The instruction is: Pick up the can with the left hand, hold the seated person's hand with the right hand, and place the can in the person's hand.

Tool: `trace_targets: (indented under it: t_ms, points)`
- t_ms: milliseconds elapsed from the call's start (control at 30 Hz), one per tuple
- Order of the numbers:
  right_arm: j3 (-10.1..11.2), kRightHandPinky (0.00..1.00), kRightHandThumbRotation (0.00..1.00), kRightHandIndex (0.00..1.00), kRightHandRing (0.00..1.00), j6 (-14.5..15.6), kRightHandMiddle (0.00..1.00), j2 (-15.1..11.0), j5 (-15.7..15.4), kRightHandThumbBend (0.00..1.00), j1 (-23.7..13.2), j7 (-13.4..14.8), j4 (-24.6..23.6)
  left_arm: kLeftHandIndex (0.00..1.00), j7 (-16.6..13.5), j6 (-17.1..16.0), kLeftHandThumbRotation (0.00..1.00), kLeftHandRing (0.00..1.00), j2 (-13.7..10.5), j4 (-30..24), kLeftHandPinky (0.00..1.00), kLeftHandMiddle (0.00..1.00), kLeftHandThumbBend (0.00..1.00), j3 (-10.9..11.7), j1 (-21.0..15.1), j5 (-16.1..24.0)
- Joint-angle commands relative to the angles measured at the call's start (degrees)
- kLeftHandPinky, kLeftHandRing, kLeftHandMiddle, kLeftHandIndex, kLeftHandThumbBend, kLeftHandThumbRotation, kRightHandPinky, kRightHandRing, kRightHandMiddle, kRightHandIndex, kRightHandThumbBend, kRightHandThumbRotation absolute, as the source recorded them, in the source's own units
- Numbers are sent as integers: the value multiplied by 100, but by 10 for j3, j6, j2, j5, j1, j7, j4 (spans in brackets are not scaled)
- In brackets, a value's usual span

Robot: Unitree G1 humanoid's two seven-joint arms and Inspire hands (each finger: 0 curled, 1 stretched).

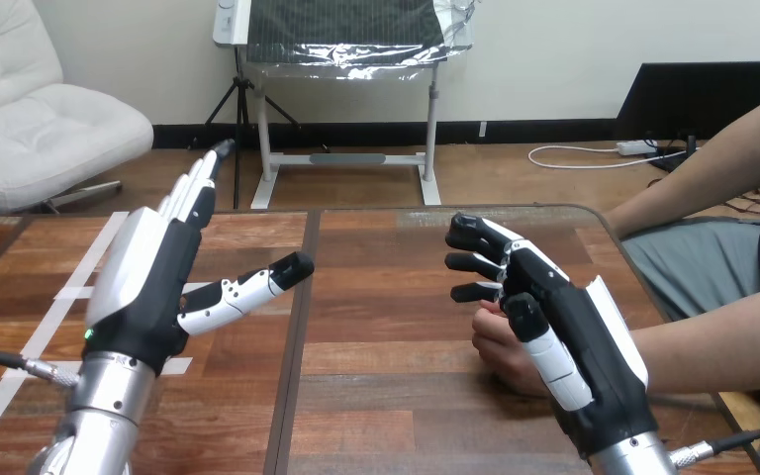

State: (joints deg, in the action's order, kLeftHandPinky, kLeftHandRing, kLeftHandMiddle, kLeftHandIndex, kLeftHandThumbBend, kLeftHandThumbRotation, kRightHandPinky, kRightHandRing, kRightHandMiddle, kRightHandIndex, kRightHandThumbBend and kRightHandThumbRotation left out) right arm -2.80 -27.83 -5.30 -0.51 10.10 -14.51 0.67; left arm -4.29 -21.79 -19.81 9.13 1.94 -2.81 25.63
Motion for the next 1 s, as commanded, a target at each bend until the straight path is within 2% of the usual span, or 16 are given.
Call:
trace_targets:
  t_ms: [0,300,567,967]
  points:
    - [-4,71,93,84,81,8,84,-2,-3,94,-19,8,-30,100,-26,-5,78,100,-18,6,100,100,87,2,-54,16]
    - [-8,70,94,83,81,20,84,-2,-6,95,-16,12,-43,100,-42,7,76,100,-34,15,100,100,88,3,-78,40]
    - [-9,70,94,83,81,16,84,-3,-7,95,-15,14,-40,100,-60,22,74,100,-44,38,100,100,87,7,-106,51]
    - [-9,69,93,83,80,14,84,-4,-3,94,-9,12,-42,99,-88,30,74,99,-68,92,99,98,86,0,-147,64]
